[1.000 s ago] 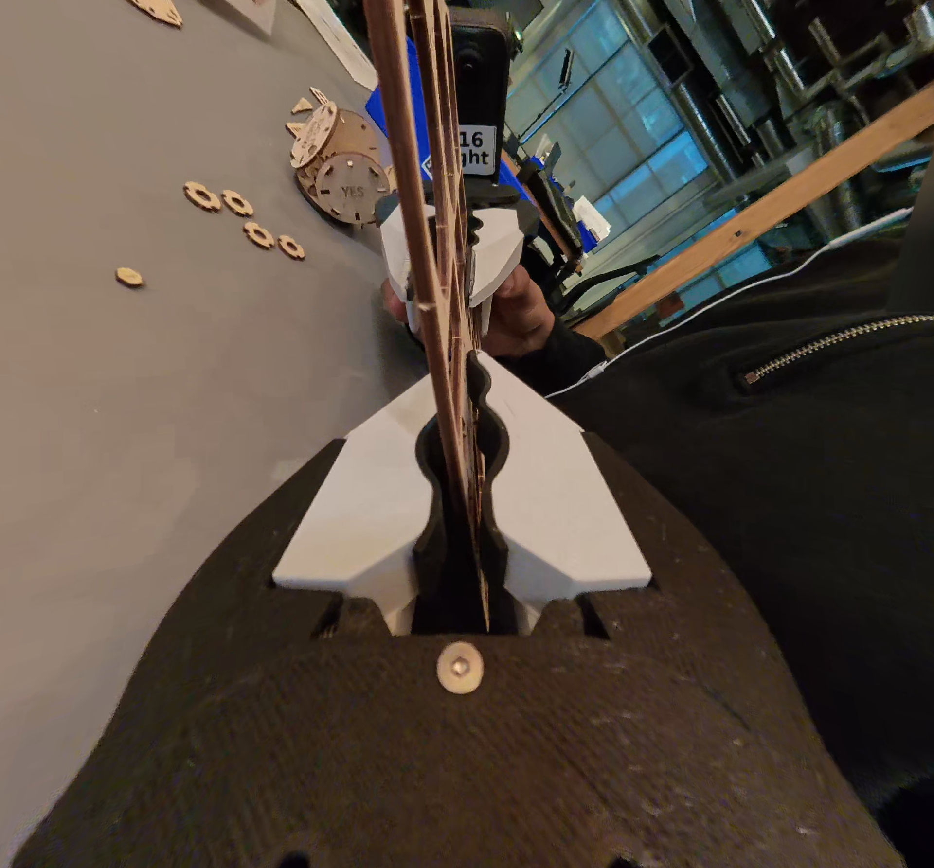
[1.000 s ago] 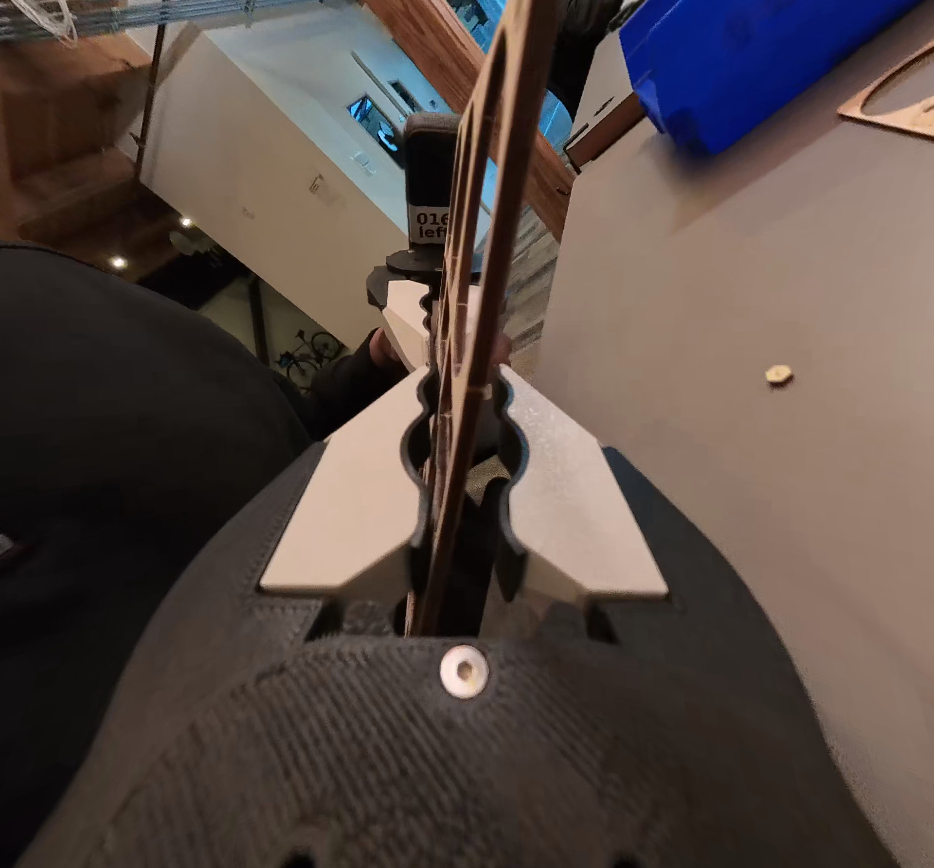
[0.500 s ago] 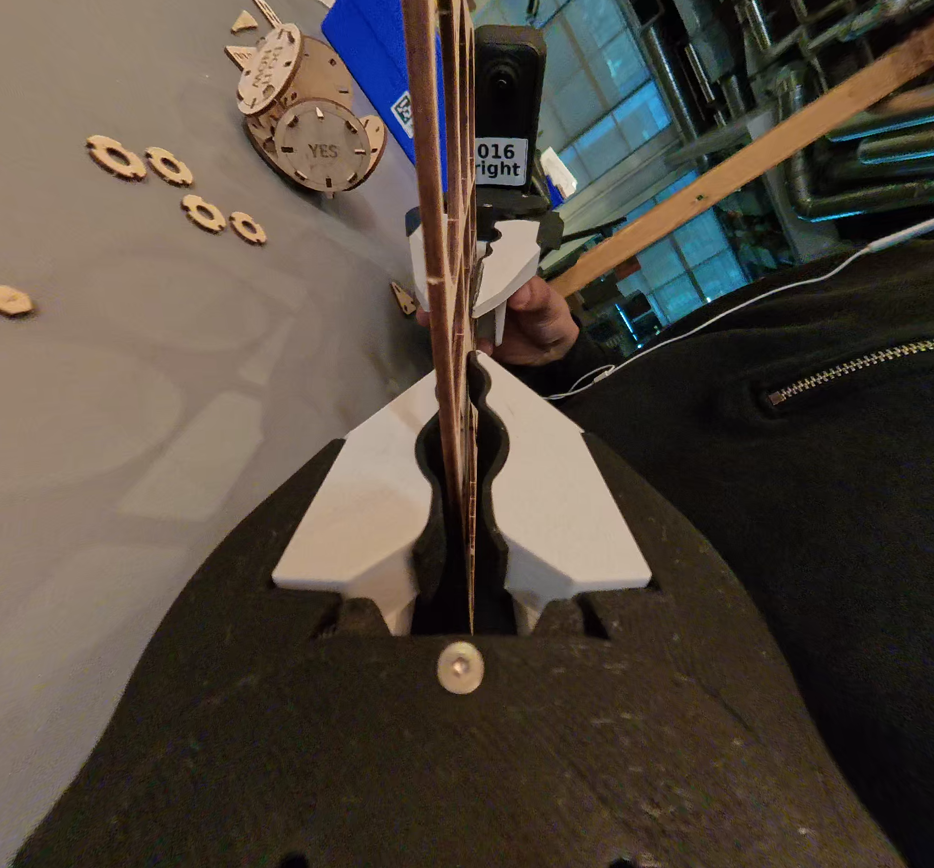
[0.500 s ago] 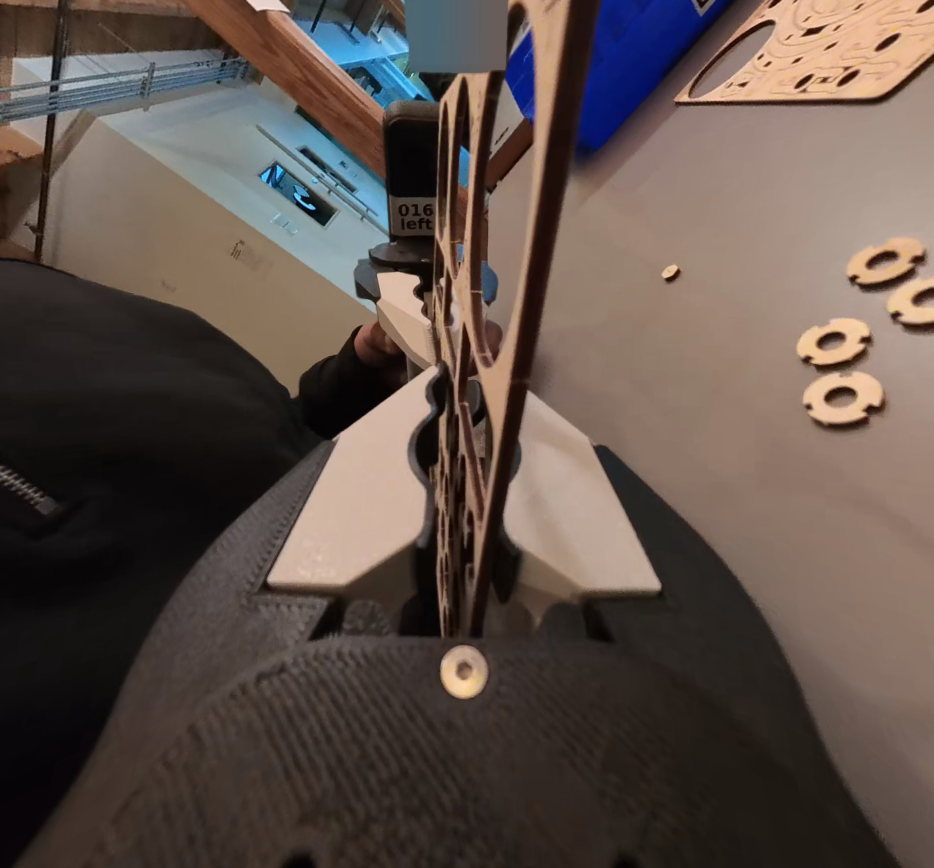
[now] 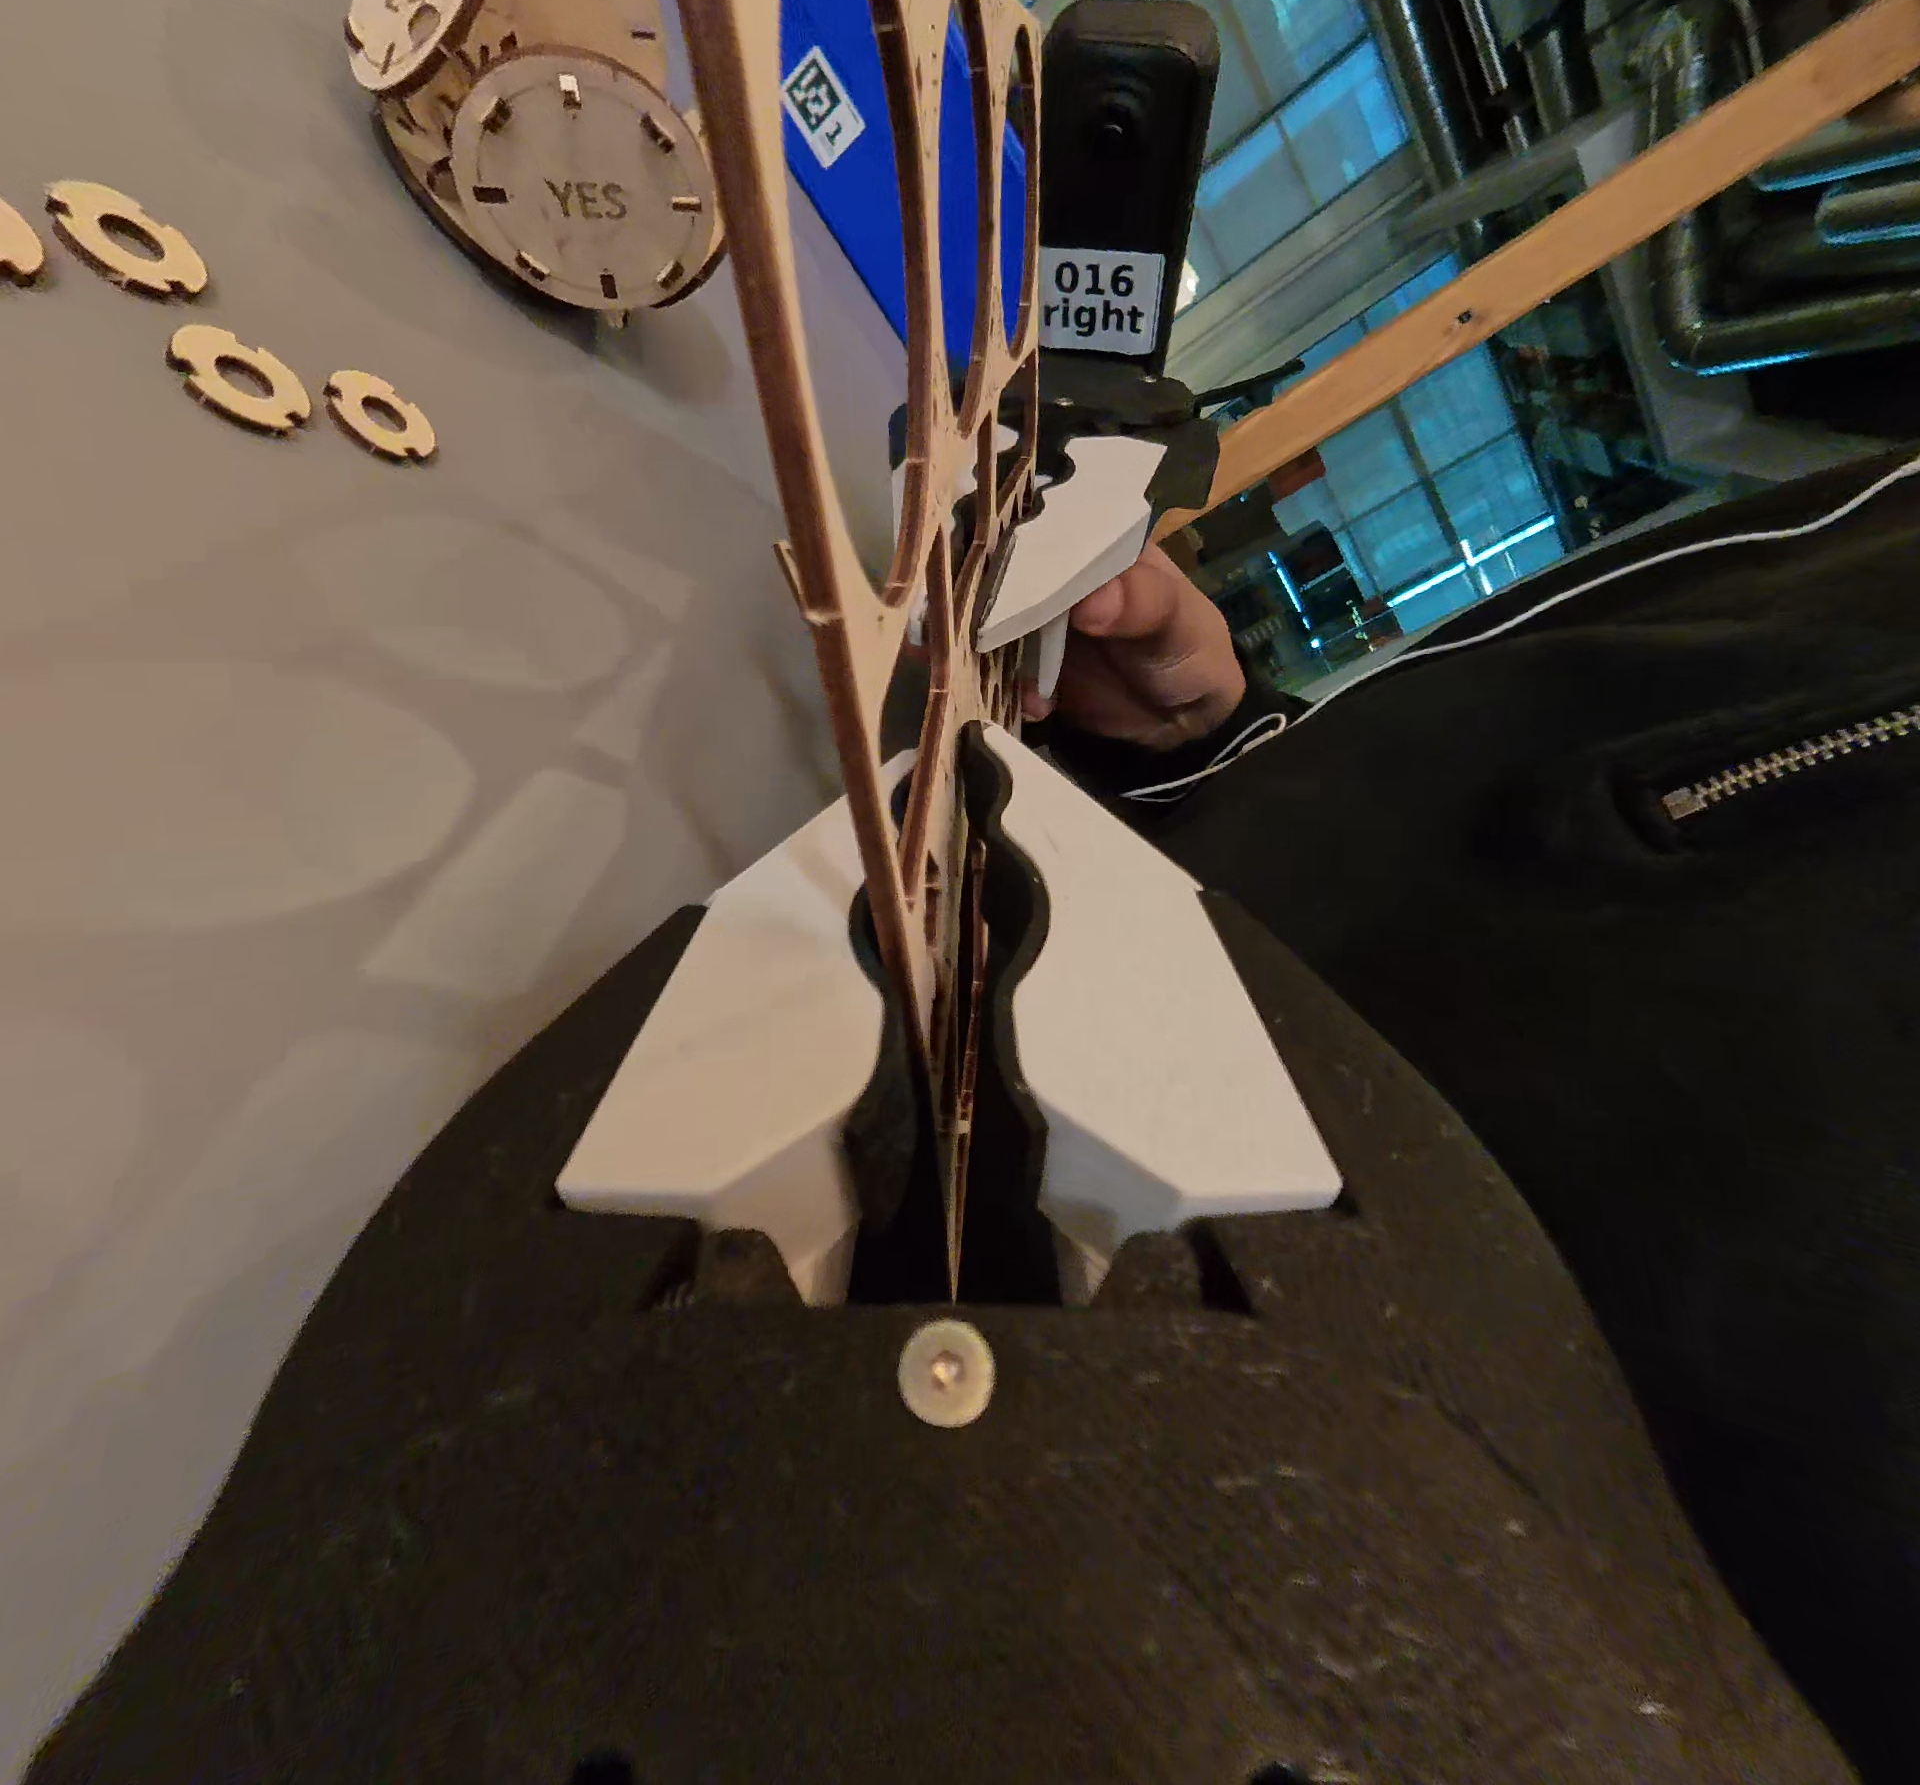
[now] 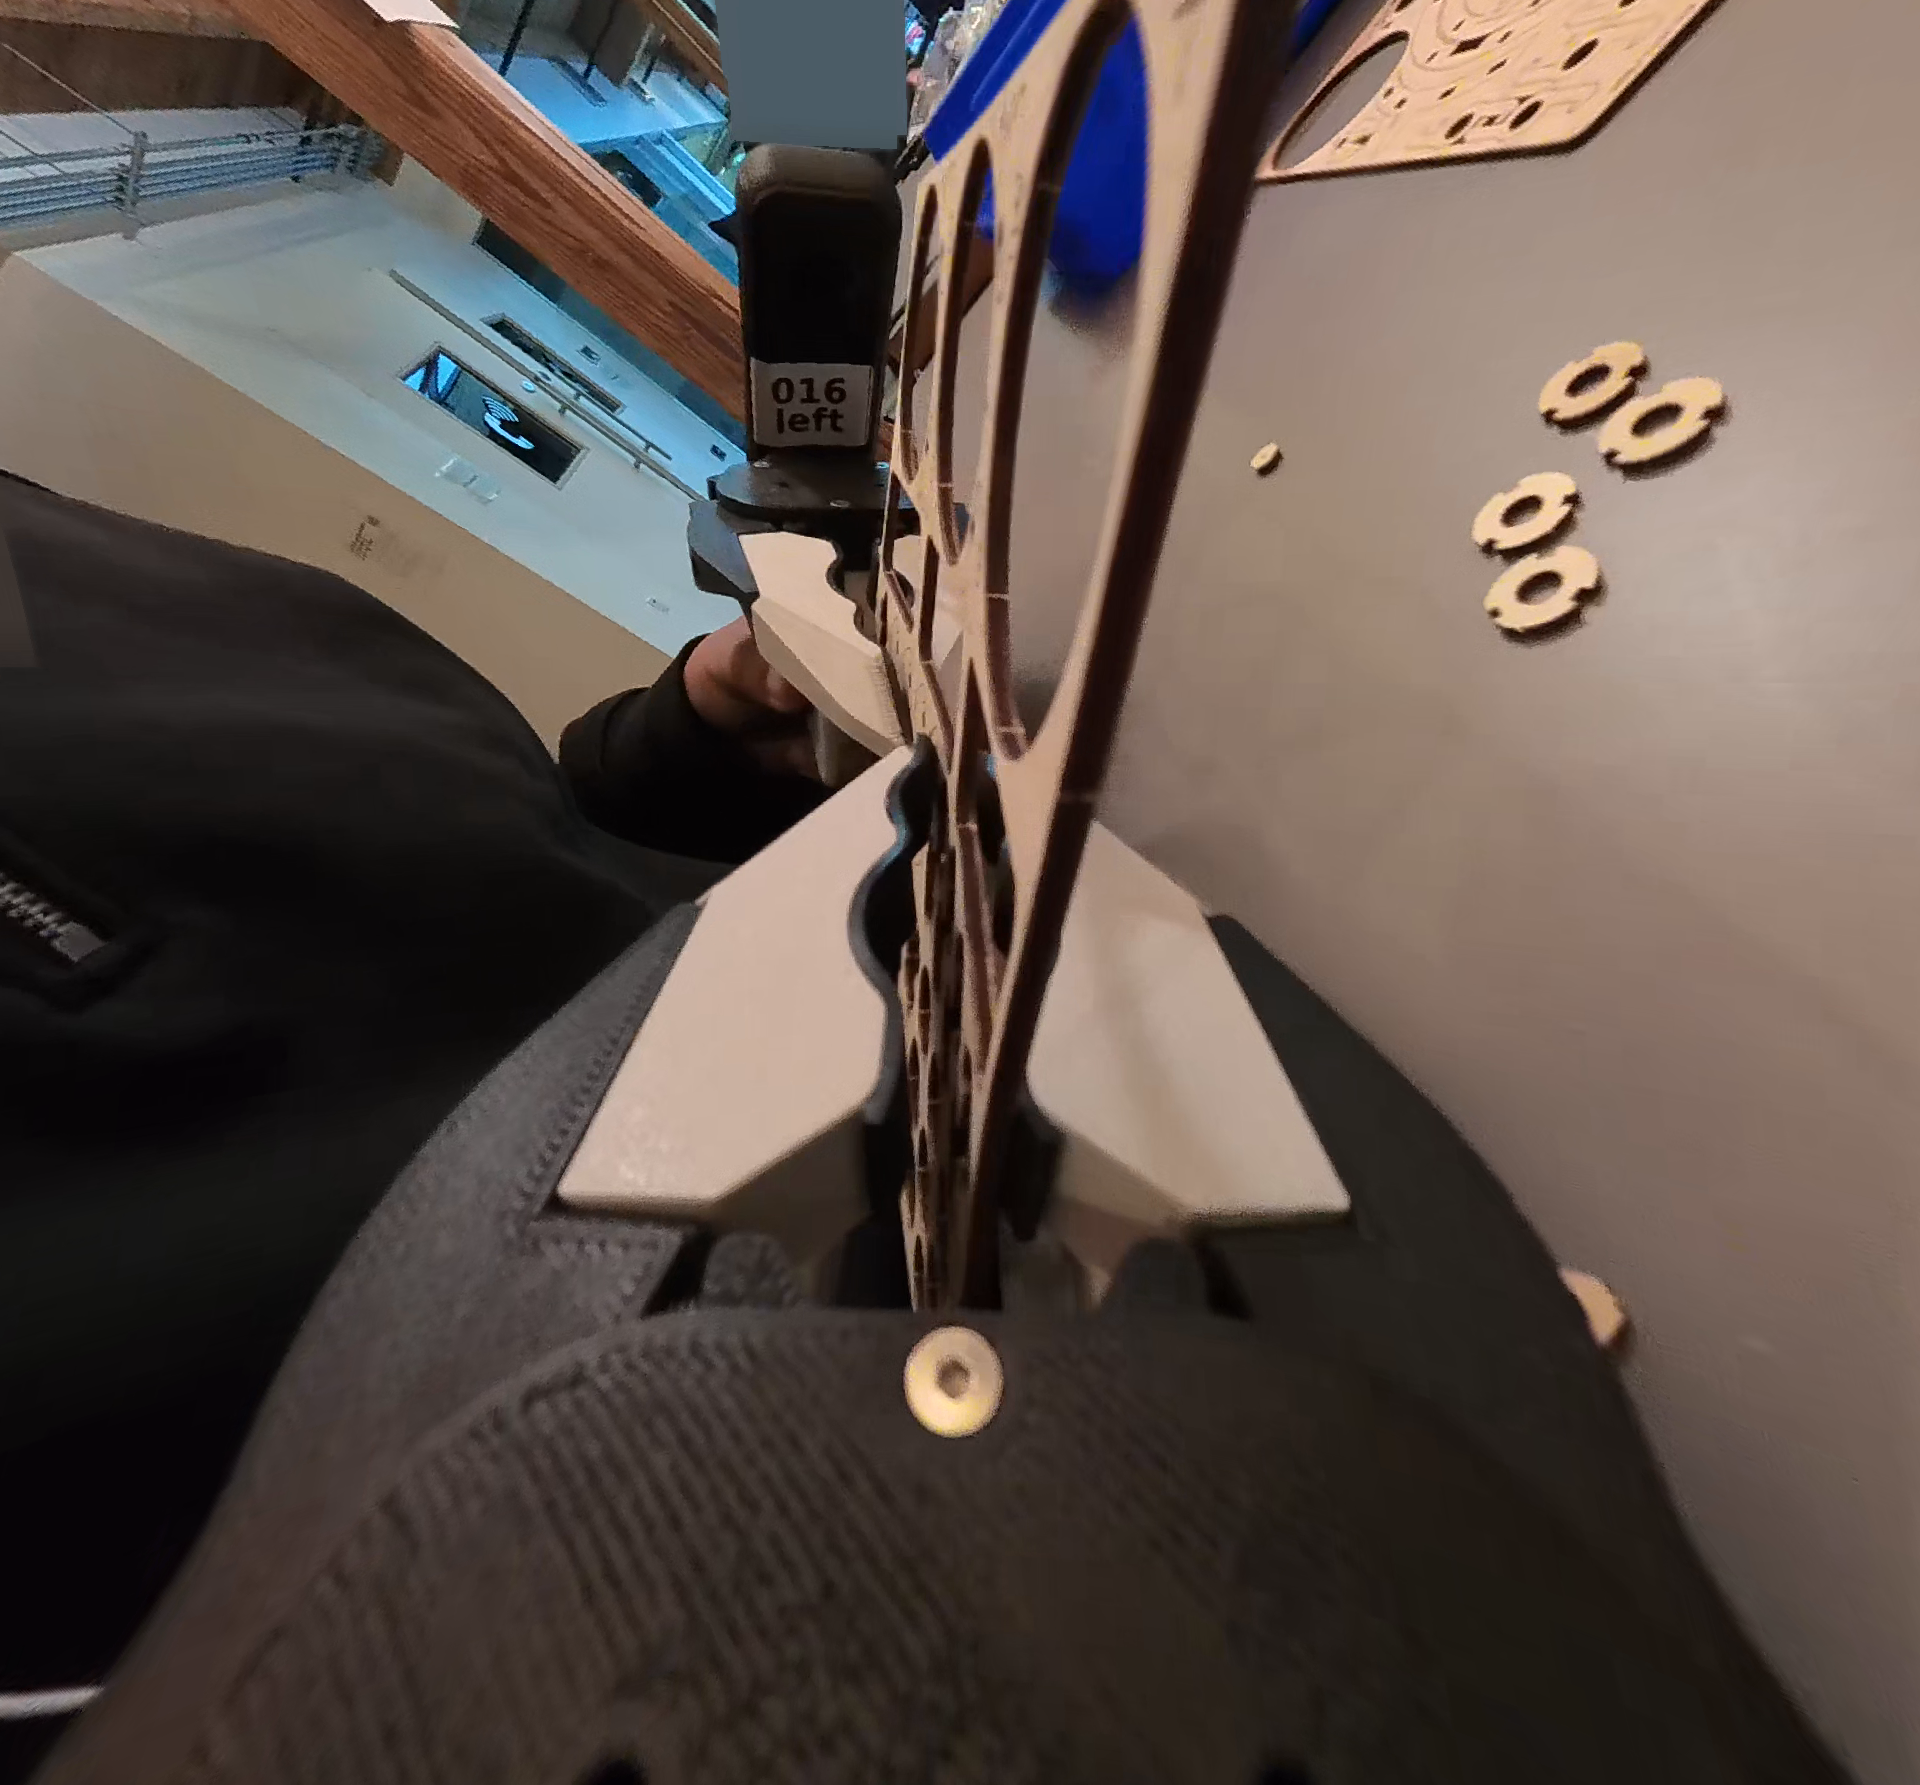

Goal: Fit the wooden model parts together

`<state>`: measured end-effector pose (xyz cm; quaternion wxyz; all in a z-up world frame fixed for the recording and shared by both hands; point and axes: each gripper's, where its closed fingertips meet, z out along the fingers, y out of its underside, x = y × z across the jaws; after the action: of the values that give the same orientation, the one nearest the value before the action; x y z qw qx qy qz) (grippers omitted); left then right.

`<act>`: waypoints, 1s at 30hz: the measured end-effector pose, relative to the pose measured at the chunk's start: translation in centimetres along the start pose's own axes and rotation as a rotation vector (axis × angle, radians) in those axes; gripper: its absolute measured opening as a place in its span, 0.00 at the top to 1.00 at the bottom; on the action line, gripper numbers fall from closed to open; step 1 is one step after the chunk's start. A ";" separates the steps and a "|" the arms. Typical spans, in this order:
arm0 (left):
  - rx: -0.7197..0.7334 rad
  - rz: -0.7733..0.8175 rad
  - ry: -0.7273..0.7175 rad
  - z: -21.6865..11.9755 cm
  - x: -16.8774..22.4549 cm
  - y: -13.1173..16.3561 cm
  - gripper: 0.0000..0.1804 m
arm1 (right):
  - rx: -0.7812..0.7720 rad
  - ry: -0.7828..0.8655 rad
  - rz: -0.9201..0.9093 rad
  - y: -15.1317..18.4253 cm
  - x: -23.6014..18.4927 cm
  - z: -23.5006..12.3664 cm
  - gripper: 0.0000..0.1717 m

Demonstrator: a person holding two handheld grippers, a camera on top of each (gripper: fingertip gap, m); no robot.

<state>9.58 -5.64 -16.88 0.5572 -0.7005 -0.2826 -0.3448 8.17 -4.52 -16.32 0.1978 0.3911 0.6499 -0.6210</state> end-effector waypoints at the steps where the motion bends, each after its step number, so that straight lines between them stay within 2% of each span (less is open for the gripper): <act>1: -0.003 -0.003 -0.002 0.1 -0.1 0.1 0.99 | 0.002 0.001 0.007 0.1 0.1 0.0 0.96; 13: -0.015 -0.042 -0.060 0.6 -1.4 0.2 0.98 | 0.004 0.035 0.058 0.5 1.5 -0.2 0.97; 21: -0.003 0.008 -0.077 0.5 -1.6 0.3 0.98 | -0.002 0.050 0.052 0.7 1.6 0.0 0.97; 27: -0.004 0.025 -0.073 0.4 -1.6 0.3 0.98 | -0.001 0.066 0.037 0.7 1.6 0.1 0.95; 30: 0.007 -0.018 -0.018 0.5 -1.0 -0.2 0.99 | 0.034 0.049 0.025 0.0 1.4 -0.2 0.90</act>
<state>8.94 -5.12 -17.61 0.5542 -0.6991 -0.2950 -0.3423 7.34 -3.94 -17.36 0.1828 0.4174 0.6390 -0.6197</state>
